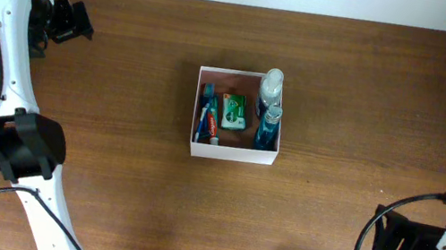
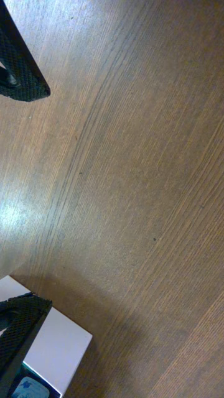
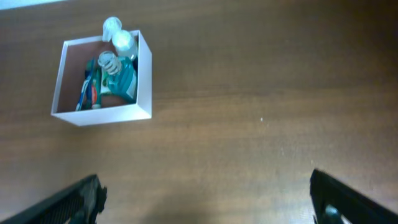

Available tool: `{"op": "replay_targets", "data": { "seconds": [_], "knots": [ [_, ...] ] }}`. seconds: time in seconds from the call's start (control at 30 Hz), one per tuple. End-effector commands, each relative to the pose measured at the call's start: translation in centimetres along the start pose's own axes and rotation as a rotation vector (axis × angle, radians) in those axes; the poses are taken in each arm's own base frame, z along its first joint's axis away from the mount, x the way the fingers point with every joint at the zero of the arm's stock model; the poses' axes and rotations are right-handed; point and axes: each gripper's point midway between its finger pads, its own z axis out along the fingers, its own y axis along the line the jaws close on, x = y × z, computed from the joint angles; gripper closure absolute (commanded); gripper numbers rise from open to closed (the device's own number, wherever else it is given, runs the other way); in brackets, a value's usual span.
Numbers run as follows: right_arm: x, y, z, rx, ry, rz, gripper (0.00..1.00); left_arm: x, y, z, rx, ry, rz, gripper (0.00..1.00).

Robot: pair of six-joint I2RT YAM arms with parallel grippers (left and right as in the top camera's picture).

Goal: Pack container

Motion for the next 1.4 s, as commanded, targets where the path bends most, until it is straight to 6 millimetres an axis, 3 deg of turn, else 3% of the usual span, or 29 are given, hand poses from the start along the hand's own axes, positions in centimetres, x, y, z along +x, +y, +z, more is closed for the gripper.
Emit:
{"op": "replay_targets", "data": {
  "seconds": [0.0, 0.4, 0.6, 0.8, 1.1, 1.37],
  "knots": [
    [1.5, -0.3, 0.8, 0.014, -0.106, -0.032, 0.02, 0.2, -0.2, -1.3, 0.016, -0.022, 0.016, 0.01],
    [2.9, 0.2, 8.2, -0.053, -0.568, -0.179, 0.02, 0.2, -0.2, -1.3, 0.016, -0.022, 0.016, 0.01],
    [3.9, 1.8, 11.0, -0.151, -0.706, -0.243, 0.01, 0.2, -0.2, -1.3, 0.016, -0.022, 0.016, 0.01],
    [4.4, 2.9, 12.7, -0.211, -0.735, -0.268, 0.02, 0.2, -0.2, -1.3, 0.016, -0.022, 0.016, 0.01],
    [5.4, 2.7, 15.1, -0.214, -0.746, -0.271, 0.02, 0.2, -0.2, -1.3, 0.016, -0.022, 0.016, 0.01],
    [5.6, 2.2, 15.7, -0.187, -0.736, -0.259, 0.02, 0.2, -0.2, -1.3, 0.016, -0.022, 0.016, 0.01]
  ]
}}
